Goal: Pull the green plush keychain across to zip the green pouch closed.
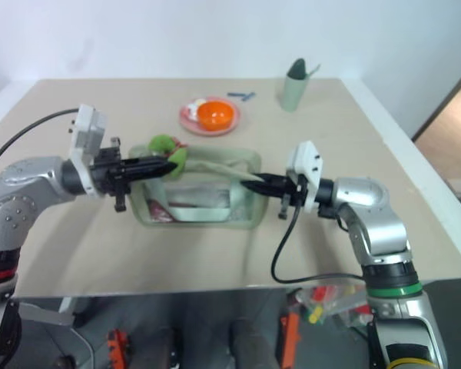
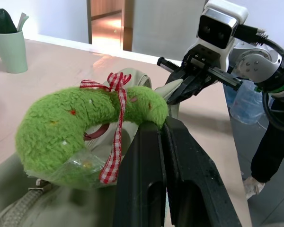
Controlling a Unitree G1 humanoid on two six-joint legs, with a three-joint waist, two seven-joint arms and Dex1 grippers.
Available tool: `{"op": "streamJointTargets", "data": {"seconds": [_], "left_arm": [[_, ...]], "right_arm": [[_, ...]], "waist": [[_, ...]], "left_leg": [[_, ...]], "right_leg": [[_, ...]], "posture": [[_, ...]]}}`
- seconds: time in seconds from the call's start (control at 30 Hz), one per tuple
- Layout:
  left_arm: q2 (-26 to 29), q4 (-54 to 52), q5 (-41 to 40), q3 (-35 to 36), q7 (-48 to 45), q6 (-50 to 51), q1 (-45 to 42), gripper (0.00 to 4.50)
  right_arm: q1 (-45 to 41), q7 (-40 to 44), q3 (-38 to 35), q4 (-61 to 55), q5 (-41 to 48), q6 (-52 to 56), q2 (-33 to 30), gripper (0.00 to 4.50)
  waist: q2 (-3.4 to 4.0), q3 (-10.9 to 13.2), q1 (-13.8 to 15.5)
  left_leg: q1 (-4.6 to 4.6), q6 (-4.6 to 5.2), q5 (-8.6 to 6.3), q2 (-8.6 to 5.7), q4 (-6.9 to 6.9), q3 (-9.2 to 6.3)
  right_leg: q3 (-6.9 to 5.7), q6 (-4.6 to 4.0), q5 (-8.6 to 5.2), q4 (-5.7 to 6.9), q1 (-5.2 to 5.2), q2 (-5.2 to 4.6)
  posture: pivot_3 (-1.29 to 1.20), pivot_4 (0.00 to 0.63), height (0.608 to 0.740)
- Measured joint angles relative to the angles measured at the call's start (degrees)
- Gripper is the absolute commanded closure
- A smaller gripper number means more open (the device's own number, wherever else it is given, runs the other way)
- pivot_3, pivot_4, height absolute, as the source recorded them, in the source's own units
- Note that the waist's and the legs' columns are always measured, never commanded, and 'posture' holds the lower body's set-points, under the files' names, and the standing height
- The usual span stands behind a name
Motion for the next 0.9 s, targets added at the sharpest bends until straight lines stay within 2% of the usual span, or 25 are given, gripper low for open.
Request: {"op": "streamJointTargets", "data": {"seconds": [0.23, 0.47, 0.6, 0.67, 0.9], "left_arm": [[-3.0, 3.1, -0.1, 1.7, 1.8, 0.1, -6.0, 4.48], [-1.5, 2.9, 3.3, -1.3, -3.0, 0.1, -3.6, 4.48], [-2.7, 3.3, 3.6, -1.6, -2.5, 0.1, -4.0, 3.27], [-3.3, 4.6, 3.7, -1.6, -2.0, 0.2, -4.7, 2.48], [-1.7, 5.3, 4.1, -1.5, -4.0, 1.1, -5.4, 0.11]], "right_arm": [[0.2, -0.1, 0.0, -0.1, -0.1, -0.1, -0.2, 4.50], [0.2, 0.0, 0.0, 0.0, -0.4, -0.7, -0.1, 4.50], [0.1, 0.1, 0.0, 0.4, -0.7, -1.0, 0.1, 4.50], [0.0, 0.1, 0.2, 0.5, -0.8, -1.3, 0.2, 4.50], [-0.5, 0.3, 0.5, 1.1, -1.0, -1.7, 0.4, 4.50]], "waist": [[0.00, 0.0, 0.1], [0.00, 0.0, 0.1], [0.00, 0.0, 0.1], [0.00, 0.0, 0.1], [0.00, 0.0, 0.0]], "left_leg": [[-0.01, 0.00, 0.00, 0.00, 0.02, 0.00], [-0.02, 0.00, 0.00, 0.00, 0.01, -0.02], [-0.01, 0.00, 0.00, 0.00, 0.05, -0.02], [0.00, 0.01, 0.00, 0.00, 0.06, -0.01], [0.00, 0.01, 0.00, 0.01, 0.02, -0.01]], "right_leg": [[0.01, 0.12, 0.07, 0.00, 0.00, 0.00], [0.00, 0.12, 0.05, 0.00, 0.00, 0.00], [0.00, 0.11, 0.05, 0.00, 0.02, 0.00], [0.02, 0.11, 0.07, 0.01, 0.01, 0.01], [0.02, 0.13, 0.08, 0.01, -0.01, 0.02]], "posture": [[0.00, 0.150, 0.740], [0.00, 0.150, 0.740], [0.00, 0.150, 0.740], [0.00, 0.150, 0.740], [0.00, 0.150, 0.740]]}}
